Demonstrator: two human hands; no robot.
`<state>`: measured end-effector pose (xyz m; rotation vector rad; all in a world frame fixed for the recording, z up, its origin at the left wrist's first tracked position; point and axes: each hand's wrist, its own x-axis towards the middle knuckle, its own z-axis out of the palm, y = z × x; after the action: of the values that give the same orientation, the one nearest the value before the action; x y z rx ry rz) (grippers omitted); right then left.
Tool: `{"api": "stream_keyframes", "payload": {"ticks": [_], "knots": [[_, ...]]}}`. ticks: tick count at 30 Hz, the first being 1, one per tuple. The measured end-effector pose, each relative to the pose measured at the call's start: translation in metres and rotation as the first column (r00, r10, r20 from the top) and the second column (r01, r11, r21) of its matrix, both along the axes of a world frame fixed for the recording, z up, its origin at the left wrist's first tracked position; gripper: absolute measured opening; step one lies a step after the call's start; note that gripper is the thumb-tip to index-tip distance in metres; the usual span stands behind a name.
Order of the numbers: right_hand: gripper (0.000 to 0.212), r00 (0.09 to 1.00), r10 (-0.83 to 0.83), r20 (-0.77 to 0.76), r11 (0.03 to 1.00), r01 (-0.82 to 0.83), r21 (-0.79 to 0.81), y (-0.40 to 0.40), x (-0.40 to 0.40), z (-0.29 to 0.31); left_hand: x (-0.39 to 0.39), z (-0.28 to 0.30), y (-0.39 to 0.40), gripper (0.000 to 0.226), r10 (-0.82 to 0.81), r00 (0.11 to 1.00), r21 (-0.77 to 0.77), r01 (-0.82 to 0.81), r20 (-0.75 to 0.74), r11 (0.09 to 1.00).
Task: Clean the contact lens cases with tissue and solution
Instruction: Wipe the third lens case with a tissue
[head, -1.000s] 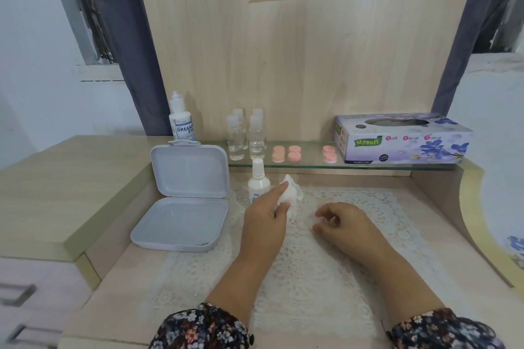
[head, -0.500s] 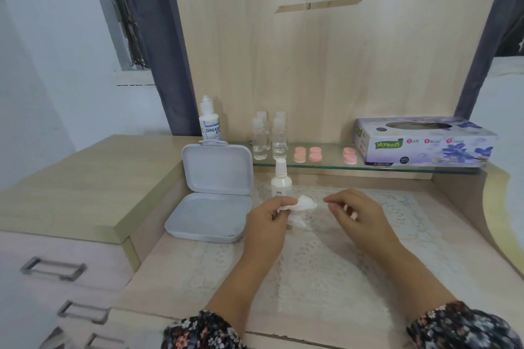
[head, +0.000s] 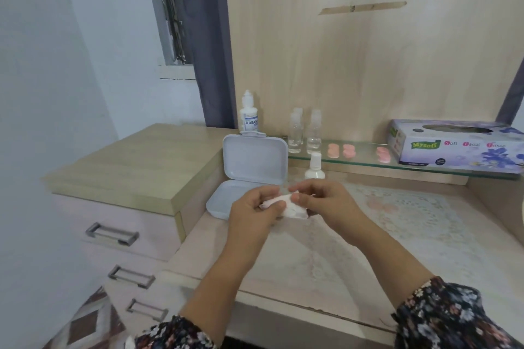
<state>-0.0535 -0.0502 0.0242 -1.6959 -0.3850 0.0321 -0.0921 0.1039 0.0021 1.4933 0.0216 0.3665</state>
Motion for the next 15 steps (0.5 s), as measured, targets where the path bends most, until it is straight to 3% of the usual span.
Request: {"api": "stream_keyframes", "payload": {"ticks": [7, 15], "knots": [[0.013, 0.997, 0.079, 0.020, 0.997, -0.079, -0.003, 0.073, -0.022, 0.006, -0.041, 0.003, 0.069, 0.011, 0.004, 0.999, 0.053, -0.002, -0.042, 0.999], [0.019, 0.968, 0.249, 0.011, 0.966, -0.247, -0.079, 0.160, -0.051, -0.009, -0.086, -0.007, 0.154, 0.004, 0.208, 0.973, 0.058, -0.203, -0.102, 0.977]]}}
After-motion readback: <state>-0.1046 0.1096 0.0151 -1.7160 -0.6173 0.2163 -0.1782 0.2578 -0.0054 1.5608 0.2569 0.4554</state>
